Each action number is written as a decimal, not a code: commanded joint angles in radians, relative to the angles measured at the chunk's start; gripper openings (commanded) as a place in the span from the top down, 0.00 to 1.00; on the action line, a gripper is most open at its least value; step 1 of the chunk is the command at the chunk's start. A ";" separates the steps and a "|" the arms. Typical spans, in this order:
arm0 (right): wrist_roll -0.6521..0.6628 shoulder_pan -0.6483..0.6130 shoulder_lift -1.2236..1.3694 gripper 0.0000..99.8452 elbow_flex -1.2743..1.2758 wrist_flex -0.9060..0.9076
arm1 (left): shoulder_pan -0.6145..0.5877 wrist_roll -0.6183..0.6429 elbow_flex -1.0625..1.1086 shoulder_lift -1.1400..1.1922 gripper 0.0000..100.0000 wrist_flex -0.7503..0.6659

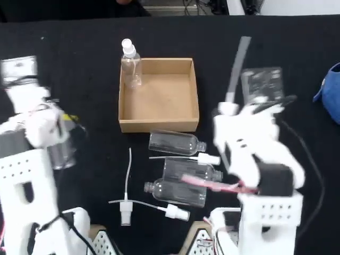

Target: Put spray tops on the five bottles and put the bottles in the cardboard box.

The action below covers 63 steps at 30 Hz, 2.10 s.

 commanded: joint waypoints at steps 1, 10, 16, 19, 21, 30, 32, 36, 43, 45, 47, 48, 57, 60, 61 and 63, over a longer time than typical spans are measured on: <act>0.000 0.164 0.122 0.99 0.018 -0.103 | 0.094 0.032 0.143 -0.061 0.97 -0.201; -0.132 0.404 0.467 0.99 0.125 -0.391 | 0.128 0.218 0.410 -0.077 0.97 -0.471; -0.410 0.466 0.737 0.91 0.045 -0.459 | 0.087 0.321 0.440 -0.077 0.97 -0.489; -0.548 0.473 0.871 0.89 -0.013 -0.457 | 0.082 0.341 0.469 -0.077 0.97 -0.511; -0.598 0.451 0.943 0.89 -0.047 -0.457 | 0.084 0.341 0.493 -0.077 0.97 -0.540; -0.520 0.315 1.047 0.63 -0.311 -0.112 | 0.085 0.342 0.533 -0.077 0.97 -0.586; -0.480 0.315 1.047 0.64 -0.392 -0.020 | 0.085 0.344 0.536 -0.077 0.97 -0.583; -0.215 0.322 1.050 0.69 -0.553 0.144 | 0.091 0.344 0.553 -0.077 0.97 -0.588; 0.555 0.330 1.056 0.76 -0.613 0.190 | 0.088 0.344 0.558 -0.077 0.97 -0.588; 0.766 0.339 1.056 0.77 -0.602 0.206 | 0.085 0.342 0.558 -0.077 0.97 -0.588; 0.928 0.359 1.056 0.77 -0.584 0.230 | 0.085 0.341 0.558 -0.077 0.97 -0.588; 0.994 0.370 1.056 0.76 -0.575 0.241 | 0.085 0.341 0.558 -0.077 0.97 -0.588; 1.490 0.446 1.056 0.67 -0.453 0.127 | 0.085 0.339 0.559 -0.077 0.97 -0.588; 1.648 0.450 1.056 0.67 -0.387 0.110 | 0.085 0.338 0.559 -0.077 0.97 -0.588; 1.688 0.448 1.056 0.67 -0.374 0.109 | 0.085 0.338 0.559 -0.077 0.97 -0.588; 1.766 0.448 1.056 0.67 -0.360 0.107 | 0.085 0.338 0.559 -0.077 0.97 -0.588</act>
